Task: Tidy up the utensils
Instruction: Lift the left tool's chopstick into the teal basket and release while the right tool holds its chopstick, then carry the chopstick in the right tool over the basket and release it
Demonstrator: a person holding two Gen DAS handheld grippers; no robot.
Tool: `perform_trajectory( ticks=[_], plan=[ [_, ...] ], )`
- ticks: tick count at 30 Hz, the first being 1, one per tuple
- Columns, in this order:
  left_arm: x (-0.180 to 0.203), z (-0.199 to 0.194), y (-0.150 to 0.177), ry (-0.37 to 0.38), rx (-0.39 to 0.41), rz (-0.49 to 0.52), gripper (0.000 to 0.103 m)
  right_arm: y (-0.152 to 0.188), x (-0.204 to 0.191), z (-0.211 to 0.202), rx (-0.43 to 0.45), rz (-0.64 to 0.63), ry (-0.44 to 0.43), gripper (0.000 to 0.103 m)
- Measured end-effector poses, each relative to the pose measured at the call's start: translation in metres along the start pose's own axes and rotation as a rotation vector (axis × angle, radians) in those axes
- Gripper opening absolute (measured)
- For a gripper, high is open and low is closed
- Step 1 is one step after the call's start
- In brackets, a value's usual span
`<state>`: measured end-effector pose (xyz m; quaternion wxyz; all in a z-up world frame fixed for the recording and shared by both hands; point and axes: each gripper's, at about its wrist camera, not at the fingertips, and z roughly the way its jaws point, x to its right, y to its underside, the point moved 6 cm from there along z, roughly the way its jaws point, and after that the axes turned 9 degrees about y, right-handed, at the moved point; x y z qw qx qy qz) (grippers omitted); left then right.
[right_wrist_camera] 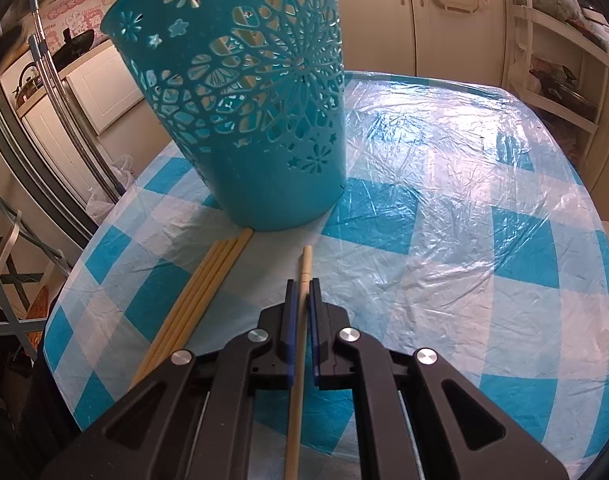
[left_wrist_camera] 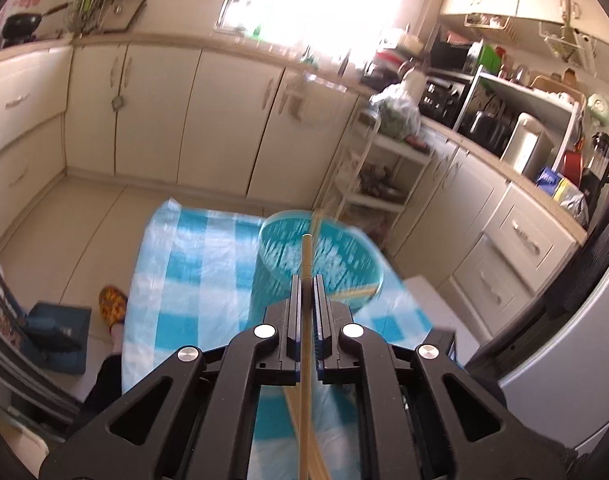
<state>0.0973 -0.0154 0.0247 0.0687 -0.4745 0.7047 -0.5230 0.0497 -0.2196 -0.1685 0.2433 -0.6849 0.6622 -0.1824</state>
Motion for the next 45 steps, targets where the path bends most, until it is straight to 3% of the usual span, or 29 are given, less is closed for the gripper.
perform_trajectory(
  ticks=[9, 16, 21, 30, 32, 34, 35, 45],
  plan=[
    [0.031, 0.022, -0.088, -0.08, 0.245, 0.075, 0.005, 0.0, 0.008, -0.003, -0.001, 0.029, -0.03, 0.006],
    [0.037, 0.061, -0.116, -0.174, 0.339, 0.13, 0.005, 0.001, 0.01, -0.005, -0.002, 0.049, -0.051, 0.006],
    [0.025, 0.094, -0.098, -0.218, 0.283, 0.14, 0.005, 0.001, 0.01, -0.005, -0.002, 0.054, -0.054, 0.006],
    [0.01, 0.105, -0.043, -0.257, 0.129, 0.175, 0.007, 0.001, 0.011, -0.005, -0.002, 0.057, -0.055, 0.006],
    [0.007, 0.096, -0.037, -0.262, 0.119, 0.169, 0.019, 0.001, 0.01, -0.005, -0.003, 0.058, -0.055, 0.007],
    [0.003, 0.082, -0.029, -0.273, 0.119, 0.159, 0.049, 0.001, 0.01, -0.005, -0.003, 0.056, -0.057, 0.008],
    [0.0, 0.074, -0.024, -0.284, 0.128, 0.153, 0.053, 0.001, 0.009, -0.006, -0.004, 0.05, -0.054, 0.009],
    [-0.039, 0.024, 0.032, -0.342, 0.035, 0.071, 0.063, 0.001, -0.017, -0.004, -0.021, -0.123, 0.113, 0.013]
  ],
)
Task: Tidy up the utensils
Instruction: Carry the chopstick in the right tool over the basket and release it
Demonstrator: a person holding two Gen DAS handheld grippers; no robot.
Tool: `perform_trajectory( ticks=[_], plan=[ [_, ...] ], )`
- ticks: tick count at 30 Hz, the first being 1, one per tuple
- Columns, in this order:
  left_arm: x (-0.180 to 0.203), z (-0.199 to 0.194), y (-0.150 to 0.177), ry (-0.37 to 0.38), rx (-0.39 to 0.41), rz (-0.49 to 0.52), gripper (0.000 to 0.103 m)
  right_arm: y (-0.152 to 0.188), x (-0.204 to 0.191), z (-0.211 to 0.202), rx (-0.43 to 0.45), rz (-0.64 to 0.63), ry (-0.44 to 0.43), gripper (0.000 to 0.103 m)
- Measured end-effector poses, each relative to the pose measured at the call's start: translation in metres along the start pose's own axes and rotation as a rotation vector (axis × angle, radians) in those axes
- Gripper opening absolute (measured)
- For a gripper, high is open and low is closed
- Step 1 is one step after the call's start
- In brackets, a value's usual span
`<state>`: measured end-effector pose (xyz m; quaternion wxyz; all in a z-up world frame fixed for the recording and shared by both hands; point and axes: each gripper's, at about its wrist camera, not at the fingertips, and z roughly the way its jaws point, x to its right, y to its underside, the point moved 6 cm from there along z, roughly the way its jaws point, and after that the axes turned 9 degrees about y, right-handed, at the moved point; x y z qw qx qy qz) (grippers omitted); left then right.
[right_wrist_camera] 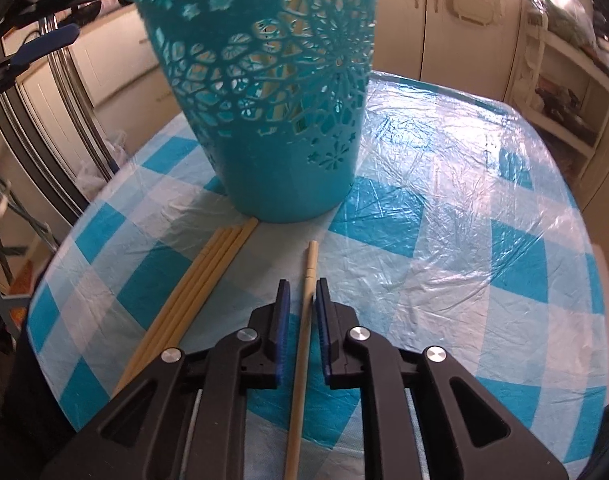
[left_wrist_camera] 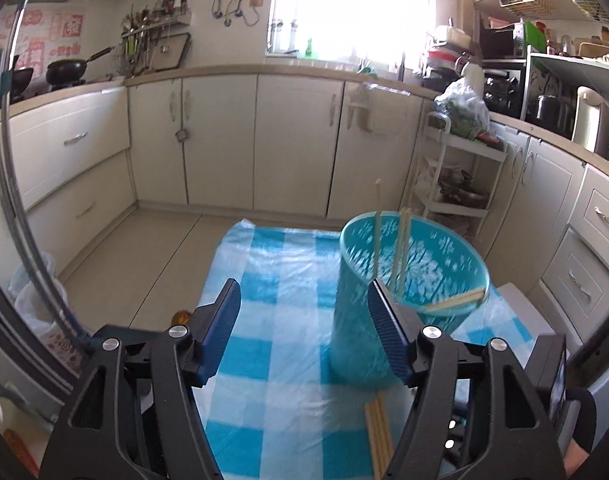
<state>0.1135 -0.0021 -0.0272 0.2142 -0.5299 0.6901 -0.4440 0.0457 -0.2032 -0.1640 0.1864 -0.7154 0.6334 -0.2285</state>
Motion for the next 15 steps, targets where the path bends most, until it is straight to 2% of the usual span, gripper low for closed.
perform_trajectory(
  ticks=[4, 7, 15],
  plan=[
    [-0.007, -0.004, 0.019, -0.008, -0.045, -0.027, 0.067, 0.003, -0.003, -0.001, 0.028, 0.004, 0.043, 0.013],
    [-0.005, -0.01, 0.029, -0.017, -0.056, -0.021, 0.076, 0.008, 0.003, -0.004, 0.032, 0.053, 0.048, 0.006],
    [0.01, -0.02, 0.04, -0.035, -0.074, 0.043, 0.083, 0.031, 0.028, -0.04, 0.097, 0.271, -0.104, 0.006]
  ],
)
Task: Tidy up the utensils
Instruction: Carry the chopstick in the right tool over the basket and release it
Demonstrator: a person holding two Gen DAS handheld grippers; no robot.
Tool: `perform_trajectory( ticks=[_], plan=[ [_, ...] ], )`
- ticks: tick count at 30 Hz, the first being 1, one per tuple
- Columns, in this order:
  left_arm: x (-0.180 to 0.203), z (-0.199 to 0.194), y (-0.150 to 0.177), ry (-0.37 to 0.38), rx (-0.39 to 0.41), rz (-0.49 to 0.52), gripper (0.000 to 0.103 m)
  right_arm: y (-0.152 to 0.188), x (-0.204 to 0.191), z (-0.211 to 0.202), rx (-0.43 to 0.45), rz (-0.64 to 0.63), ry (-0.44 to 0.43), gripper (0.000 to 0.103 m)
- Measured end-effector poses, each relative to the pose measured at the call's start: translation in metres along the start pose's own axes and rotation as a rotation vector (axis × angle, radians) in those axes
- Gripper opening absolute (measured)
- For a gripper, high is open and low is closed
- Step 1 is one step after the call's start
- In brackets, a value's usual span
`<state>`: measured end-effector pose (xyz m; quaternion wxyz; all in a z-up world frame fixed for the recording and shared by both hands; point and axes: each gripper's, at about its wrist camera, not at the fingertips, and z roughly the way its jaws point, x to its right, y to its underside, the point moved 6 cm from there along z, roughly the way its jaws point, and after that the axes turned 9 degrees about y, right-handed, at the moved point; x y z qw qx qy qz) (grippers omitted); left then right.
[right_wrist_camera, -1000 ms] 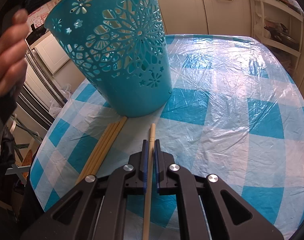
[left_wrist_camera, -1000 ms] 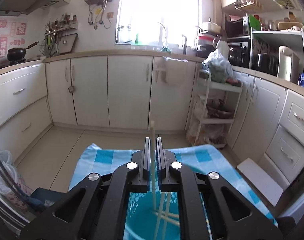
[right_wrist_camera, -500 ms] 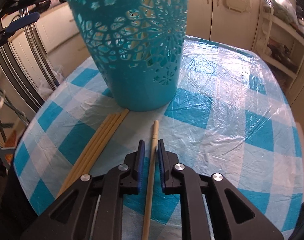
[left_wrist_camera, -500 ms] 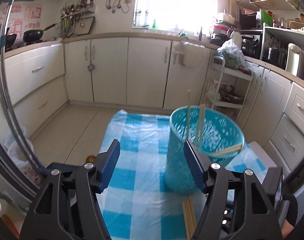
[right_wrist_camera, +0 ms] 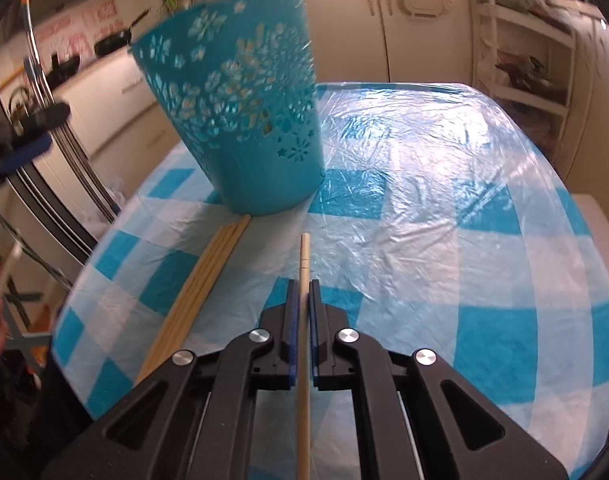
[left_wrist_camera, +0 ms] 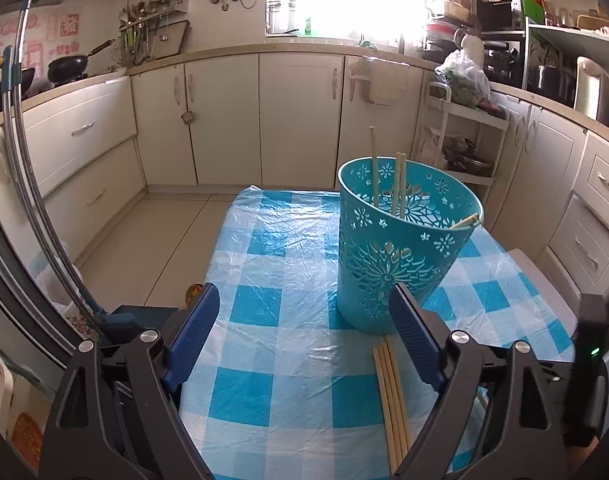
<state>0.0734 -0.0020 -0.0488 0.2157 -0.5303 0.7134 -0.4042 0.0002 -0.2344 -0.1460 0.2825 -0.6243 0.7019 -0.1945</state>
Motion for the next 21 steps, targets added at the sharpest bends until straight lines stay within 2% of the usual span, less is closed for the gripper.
perform_trajectory(
  ticks=[5, 11, 14, 17, 21],
  plan=[
    [0.0, 0.0, 0.004, 0.005, -0.02, -0.008, 0.083, -0.017, 0.001, -0.032, 0.087, 0.063, -0.071, 0.006],
    [0.002, -0.001, 0.007, 0.006, -0.036, 0.001, 0.084, -0.054, -0.012, -0.07, 0.197, 0.109, -0.179, 0.006],
    [0.002, -0.001, 0.01, 0.004, -0.045, -0.002, 0.085, -0.083, -0.021, -0.09, 0.262, 0.13, -0.253, 0.006],
    [-0.002, 0.0, 0.015, 0.0, -0.058, -0.014, 0.086, -0.128, -0.034, -0.121, 0.369, 0.153, -0.328, 0.006],
    [-0.01, 0.003, 0.02, -0.014, -0.07, -0.043, 0.086, -0.182, -0.043, -0.15, 0.522, 0.176, -0.331, 0.006]
  ],
)
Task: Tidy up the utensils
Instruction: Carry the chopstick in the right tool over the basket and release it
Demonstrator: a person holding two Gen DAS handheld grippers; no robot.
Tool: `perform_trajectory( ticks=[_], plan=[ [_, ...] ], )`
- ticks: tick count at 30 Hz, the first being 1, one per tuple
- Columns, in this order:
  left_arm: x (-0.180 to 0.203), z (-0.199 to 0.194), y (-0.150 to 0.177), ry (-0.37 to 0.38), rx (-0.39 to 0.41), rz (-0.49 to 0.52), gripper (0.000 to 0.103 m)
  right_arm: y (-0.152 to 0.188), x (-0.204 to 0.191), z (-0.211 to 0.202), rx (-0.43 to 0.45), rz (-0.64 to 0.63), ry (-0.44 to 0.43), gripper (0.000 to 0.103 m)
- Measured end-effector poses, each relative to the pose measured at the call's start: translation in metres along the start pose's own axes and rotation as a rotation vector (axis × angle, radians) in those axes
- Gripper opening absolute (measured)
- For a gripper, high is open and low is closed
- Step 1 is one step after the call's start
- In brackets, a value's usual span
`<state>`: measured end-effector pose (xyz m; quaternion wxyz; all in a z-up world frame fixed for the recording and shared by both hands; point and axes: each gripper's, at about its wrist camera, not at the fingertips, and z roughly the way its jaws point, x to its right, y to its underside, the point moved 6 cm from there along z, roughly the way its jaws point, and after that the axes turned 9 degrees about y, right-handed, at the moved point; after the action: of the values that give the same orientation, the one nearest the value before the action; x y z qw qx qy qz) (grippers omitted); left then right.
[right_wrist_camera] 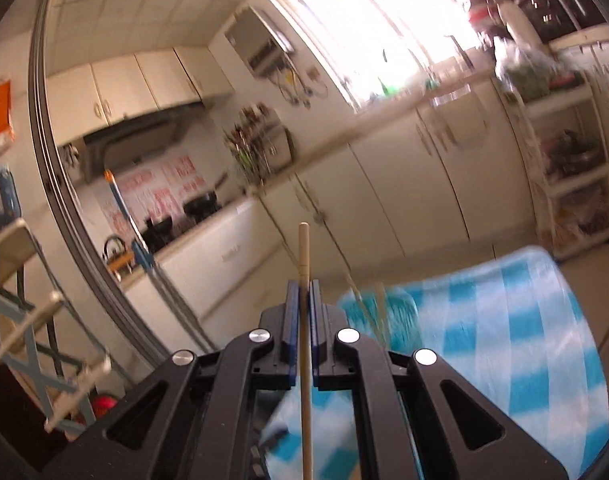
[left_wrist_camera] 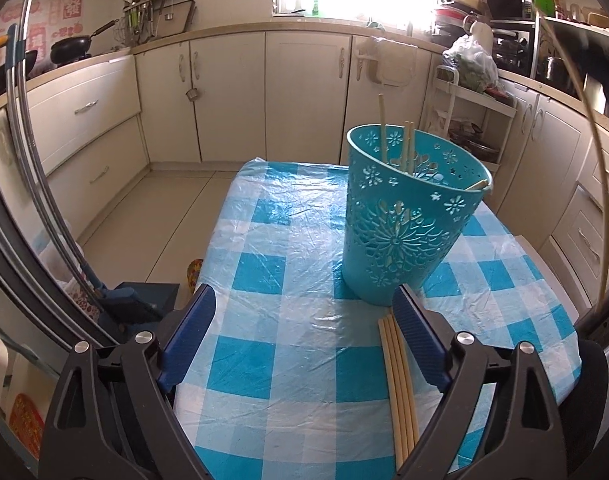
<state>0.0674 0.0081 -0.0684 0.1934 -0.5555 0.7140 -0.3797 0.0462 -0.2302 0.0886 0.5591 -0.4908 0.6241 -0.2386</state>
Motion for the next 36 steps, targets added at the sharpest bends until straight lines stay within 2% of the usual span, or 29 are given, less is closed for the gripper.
perform_trajectory(
  ticks=[2, 5, 10, 17, 25, 29, 36],
  plan=[
    [-0.003, 0.002, 0.001, -0.003, -0.004, -0.014, 0.086, -0.02, -0.011, 0.011, 0.072, -0.015, 0.024, 0.006],
    [-0.008, 0.004, 0.001, -0.008, -0.003, -0.034, 0.087, -0.031, -0.016, 0.034, 0.14, -0.024, 0.076, 0.006],
    [-0.015, 0.009, 0.003, -0.009, -0.008, -0.059, 0.087, -0.021, -0.01, 0.066, 0.194, -0.054, 0.189, 0.006],
    [-0.027, 0.017, 0.006, -0.009, -0.019, -0.107, 0.088, 0.009, 0.007, 0.095, 0.163, -0.086, 0.29, 0.006],
    [-0.032, 0.02, 0.008, -0.013, -0.027, -0.131, 0.089, 0.043, 0.021, 0.108, 0.056, -0.104, 0.317, 0.006],
    [-0.032, 0.016, 0.008, -0.016, -0.022, -0.131, 0.089, 0.055, 0.02, 0.094, 0.021, -0.121, 0.306, 0.006],
    [-0.029, 0.01, 0.007, -0.015, -0.016, -0.125, 0.092, 0.059, 0.01, 0.044, 0.04, -0.15, 0.296, 0.01]
  ],
)
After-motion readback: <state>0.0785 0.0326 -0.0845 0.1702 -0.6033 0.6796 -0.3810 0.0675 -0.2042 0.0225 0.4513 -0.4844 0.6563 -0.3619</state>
